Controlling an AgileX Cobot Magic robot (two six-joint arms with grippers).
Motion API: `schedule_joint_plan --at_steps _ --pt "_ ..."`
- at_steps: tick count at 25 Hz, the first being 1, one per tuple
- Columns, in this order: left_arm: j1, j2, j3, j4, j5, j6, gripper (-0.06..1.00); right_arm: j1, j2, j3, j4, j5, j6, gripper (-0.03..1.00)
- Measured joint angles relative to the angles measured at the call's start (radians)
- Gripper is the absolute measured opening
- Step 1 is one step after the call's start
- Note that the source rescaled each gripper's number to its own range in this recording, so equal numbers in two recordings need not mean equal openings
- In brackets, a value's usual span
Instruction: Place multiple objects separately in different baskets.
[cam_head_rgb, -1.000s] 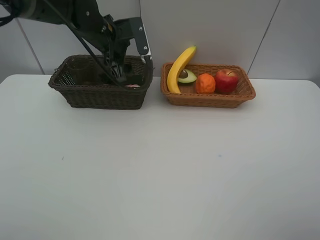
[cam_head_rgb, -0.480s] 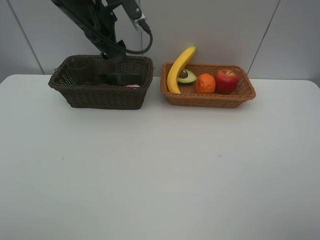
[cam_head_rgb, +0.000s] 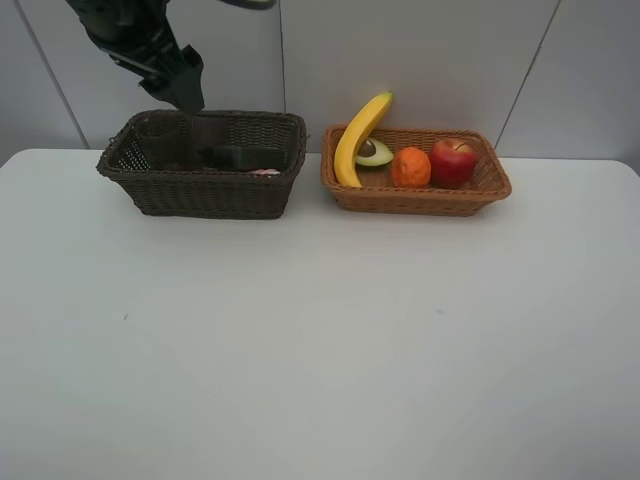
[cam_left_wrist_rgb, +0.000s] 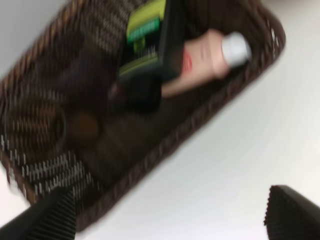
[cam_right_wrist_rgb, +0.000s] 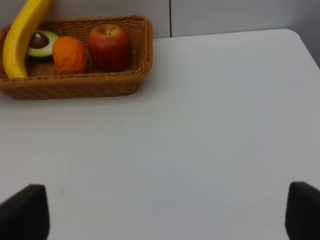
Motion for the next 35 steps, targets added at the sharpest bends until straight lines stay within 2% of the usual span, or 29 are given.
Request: schedule_joint_plan --at_steps 4,15,25,35 --pt "0.000 -0.110 0.066 0.004 0.066 -0.035 1.00 0.000 0.000 0.000 0.000 0.000 0.000 1.00" --pt "0.000 -0.551 0.424 0.006 0.124 -0.171 1.00 0.000 0.000 0.000 0.000 0.000 0.000 1.00" --pt "0.000 -0.972 0.706 -0.003 0.156 -0.262 1.00 0.000 0.000 0.000 0.000 0.000 0.000 1.00" --pt "0.000 -1.217 0.950 -0.064 0.156 -0.308 1.00 0.000 0.000 0.000 0.000 0.000 0.000 1.00"
